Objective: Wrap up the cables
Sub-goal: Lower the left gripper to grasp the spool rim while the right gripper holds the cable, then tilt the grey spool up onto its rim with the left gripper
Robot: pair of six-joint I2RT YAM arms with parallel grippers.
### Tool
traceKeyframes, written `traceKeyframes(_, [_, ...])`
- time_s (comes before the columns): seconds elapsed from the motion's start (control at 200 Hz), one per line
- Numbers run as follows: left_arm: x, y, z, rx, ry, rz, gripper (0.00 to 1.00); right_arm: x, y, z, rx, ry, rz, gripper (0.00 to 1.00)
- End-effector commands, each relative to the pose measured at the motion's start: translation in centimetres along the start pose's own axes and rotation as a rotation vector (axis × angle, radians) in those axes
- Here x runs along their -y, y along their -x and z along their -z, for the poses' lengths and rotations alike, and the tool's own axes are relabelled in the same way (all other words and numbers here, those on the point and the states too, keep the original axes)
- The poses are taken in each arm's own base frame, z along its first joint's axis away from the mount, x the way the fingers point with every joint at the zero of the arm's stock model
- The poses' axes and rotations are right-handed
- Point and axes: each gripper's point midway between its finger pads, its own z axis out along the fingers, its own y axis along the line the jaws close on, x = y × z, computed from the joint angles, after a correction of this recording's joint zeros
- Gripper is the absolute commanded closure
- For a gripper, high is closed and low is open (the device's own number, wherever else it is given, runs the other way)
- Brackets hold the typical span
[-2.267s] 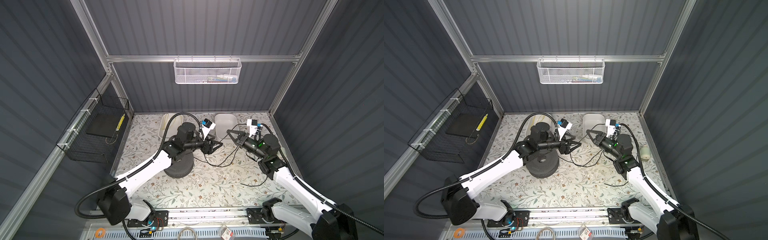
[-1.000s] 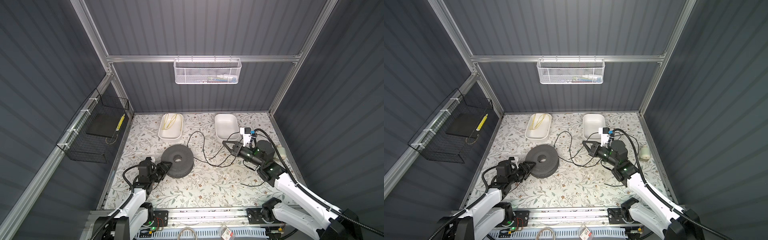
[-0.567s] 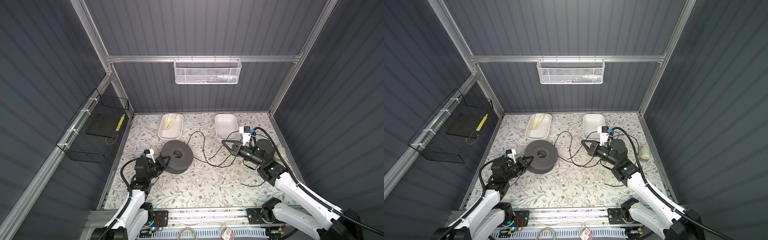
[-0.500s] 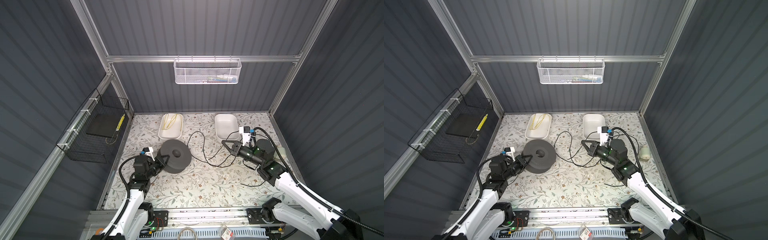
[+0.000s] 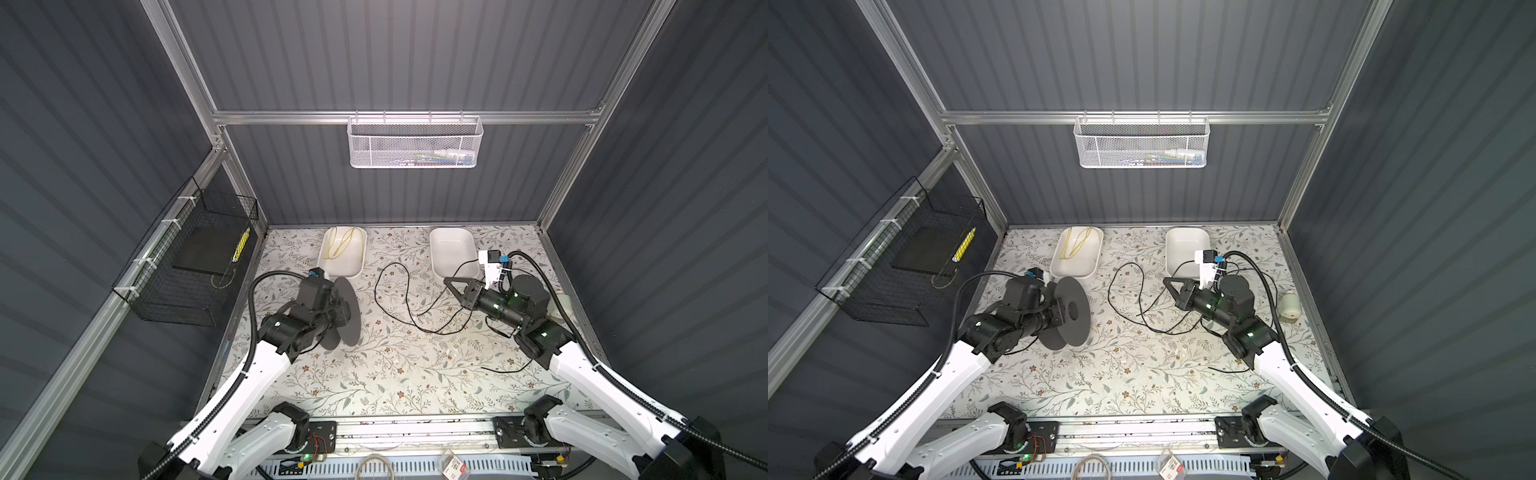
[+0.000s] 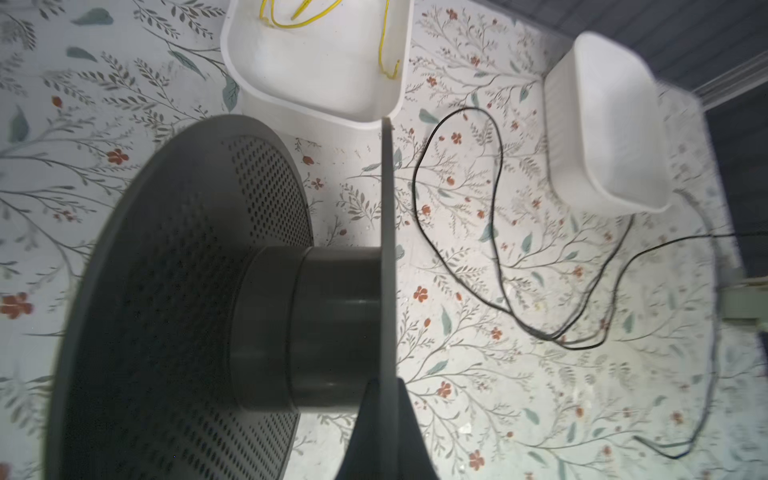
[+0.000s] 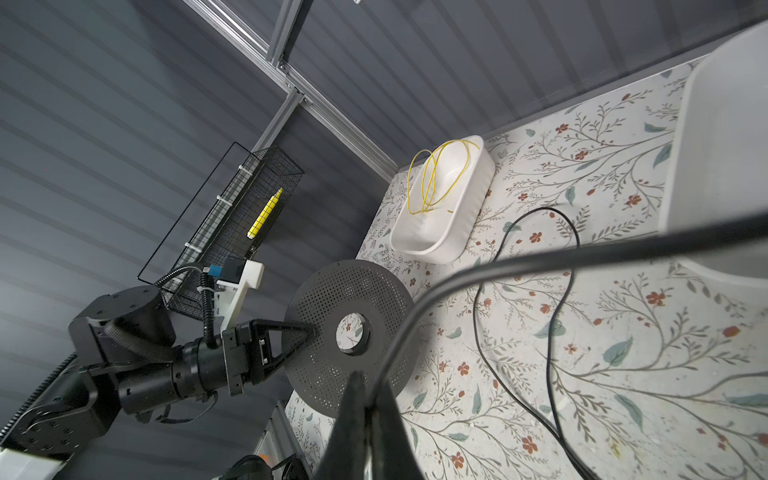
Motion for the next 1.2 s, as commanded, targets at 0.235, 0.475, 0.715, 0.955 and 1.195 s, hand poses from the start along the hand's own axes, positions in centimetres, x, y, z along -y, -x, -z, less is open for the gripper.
traceKeyframes(0.235, [4.9,2.3,-0.8,0.137,0.123,-0.108,1.0,-1.2,0.9,0.2,0.019,0.008,0.02,1.0])
traceKeyframes(0.475, [5.9,-0.2,-2.5,0.086,0.112,-0.1,1.0,-1.2,1.0,0.5,0.023,-0.009,0.029,1.0])
traceKeyframes(0.715, [5.8,-1.8,-3.5,0.055,0.108,-0.109,1.0,-1.4,0.8,0.1,0.022,-0.021,0.033,1.0])
traceKeyframes(0.955, [6.2,-2.7,-4.0,0.023,0.079,-0.143,0.88,-1.5,0.5,-0.7,0.009,-0.03,0.042,1.0])
traceKeyframes(1.195, [7.2,-1.7,-1.7,0.026,0.003,-0.203,0.47,-1.8,0.3,-1.6,-0.01,-0.03,0.055,1.0])
